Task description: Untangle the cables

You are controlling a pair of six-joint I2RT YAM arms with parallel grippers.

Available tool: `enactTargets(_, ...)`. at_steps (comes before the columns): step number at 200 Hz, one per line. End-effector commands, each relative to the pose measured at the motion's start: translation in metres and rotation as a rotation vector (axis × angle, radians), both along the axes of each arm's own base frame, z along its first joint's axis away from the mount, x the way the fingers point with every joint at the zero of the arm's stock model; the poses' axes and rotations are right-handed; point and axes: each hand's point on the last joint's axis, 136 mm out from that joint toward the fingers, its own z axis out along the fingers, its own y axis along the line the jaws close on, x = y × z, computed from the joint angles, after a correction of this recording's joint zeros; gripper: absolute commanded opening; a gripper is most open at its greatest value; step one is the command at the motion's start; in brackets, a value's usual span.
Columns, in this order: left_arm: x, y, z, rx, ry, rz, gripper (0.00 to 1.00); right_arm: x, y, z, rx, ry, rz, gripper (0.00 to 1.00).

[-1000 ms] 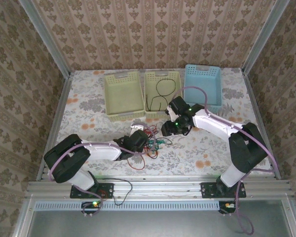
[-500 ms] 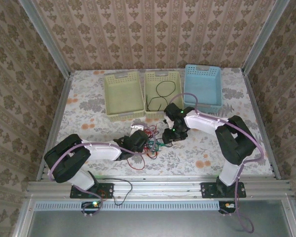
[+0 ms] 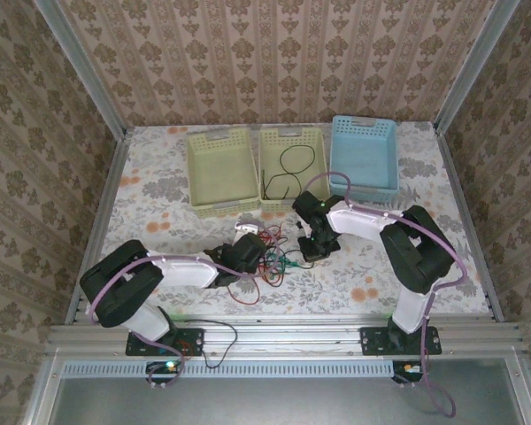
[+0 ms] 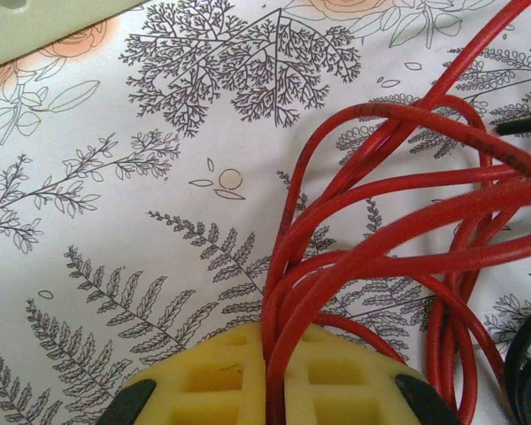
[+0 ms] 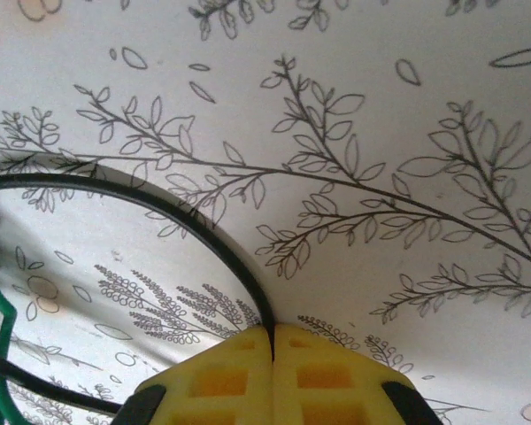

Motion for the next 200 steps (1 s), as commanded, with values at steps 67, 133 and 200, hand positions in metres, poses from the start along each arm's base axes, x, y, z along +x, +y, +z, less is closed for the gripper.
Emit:
enactTargets(67, -0.003, 0.005, -0.013, 0.047, 0.031, 0.0, 0.09, 0.071, -0.077, 0.087, -0.318, -0.488, -0.156, 0.0)
enactTargets(133, -0.004, 0.009, -0.023, 0.071, 0.048, 0.014, 0.06, 0.095, -0.142, 0.165, -0.221, -0.779, -0.531, 0.0)
enactTargets(200, -0.004, 0.005, -0.021, 0.056, 0.04, -0.003, 0.04, 0.094, -0.138, 0.177, 0.071, -0.85, -0.626, 0.0)
